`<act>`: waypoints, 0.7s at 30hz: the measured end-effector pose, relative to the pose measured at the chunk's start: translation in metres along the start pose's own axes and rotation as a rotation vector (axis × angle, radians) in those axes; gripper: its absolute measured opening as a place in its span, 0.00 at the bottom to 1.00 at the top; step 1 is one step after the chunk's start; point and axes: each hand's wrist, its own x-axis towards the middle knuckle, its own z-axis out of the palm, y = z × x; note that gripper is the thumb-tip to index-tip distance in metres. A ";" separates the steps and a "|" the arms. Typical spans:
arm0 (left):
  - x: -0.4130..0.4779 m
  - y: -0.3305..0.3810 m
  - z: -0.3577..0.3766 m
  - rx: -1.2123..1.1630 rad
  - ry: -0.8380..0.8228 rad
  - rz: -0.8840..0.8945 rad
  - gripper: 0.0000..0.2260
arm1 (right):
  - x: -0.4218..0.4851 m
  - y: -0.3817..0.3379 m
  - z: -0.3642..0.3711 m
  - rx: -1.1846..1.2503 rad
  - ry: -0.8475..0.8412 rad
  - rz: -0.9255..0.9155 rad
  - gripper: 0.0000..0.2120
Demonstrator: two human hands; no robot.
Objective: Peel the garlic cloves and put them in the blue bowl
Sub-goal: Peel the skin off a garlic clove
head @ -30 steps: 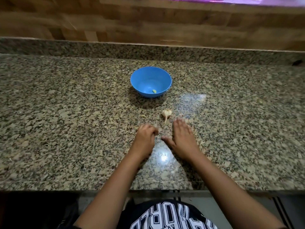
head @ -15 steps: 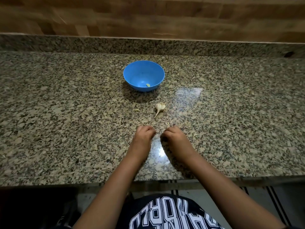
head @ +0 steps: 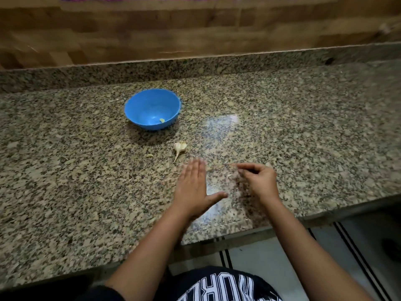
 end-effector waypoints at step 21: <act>-0.050 -0.017 0.013 -0.259 0.341 0.179 0.12 | -0.005 -0.001 0.006 0.036 -0.258 0.042 0.08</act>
